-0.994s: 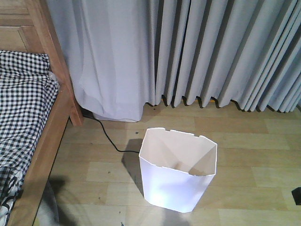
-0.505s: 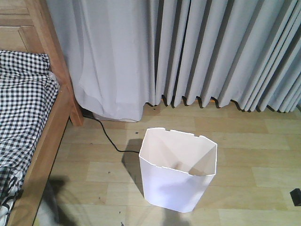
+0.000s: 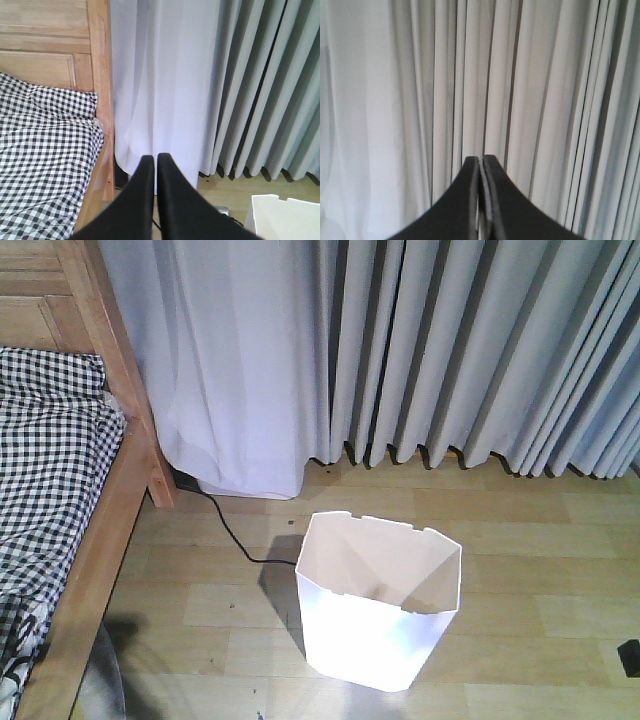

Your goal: Move trash bin to bedside with robot

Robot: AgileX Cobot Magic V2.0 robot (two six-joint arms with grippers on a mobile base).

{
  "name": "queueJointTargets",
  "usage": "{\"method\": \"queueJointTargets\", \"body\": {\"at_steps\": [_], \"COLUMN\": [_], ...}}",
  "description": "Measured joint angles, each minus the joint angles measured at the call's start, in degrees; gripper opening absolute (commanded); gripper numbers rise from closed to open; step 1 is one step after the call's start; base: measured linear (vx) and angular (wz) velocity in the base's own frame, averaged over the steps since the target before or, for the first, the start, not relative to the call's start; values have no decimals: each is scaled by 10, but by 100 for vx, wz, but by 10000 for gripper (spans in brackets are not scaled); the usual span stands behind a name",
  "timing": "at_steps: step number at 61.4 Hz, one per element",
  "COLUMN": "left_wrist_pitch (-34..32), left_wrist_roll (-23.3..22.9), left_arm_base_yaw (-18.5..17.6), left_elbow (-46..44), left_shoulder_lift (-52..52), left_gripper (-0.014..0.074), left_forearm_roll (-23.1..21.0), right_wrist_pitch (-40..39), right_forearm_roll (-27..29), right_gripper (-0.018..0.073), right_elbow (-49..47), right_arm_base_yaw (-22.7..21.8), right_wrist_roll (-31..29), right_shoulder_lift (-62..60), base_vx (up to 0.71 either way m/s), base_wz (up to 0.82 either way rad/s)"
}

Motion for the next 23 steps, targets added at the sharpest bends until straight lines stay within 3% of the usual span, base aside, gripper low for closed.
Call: {"method": "queueJointTargets", "body": {"at_steps": [23], "left_wrist_pitch": [0], "left_wrist_roll": [0], "left_arm_base_yaw": [0], "left_elbow": [0], "left_shoulder_lift": [0], "left_gripper": [-6], "left_forearm_roll": [0], "right_wrist_pitch": [1], "right_forearm_roll": [0], "right_gripper": [-9], "right_elbow": [0], "right_arm_base_yaw": [0], "right_wrist_roll": [0], "right_shoulder_lift": [0], "base_vx": [0], "base_wz": [0]}}
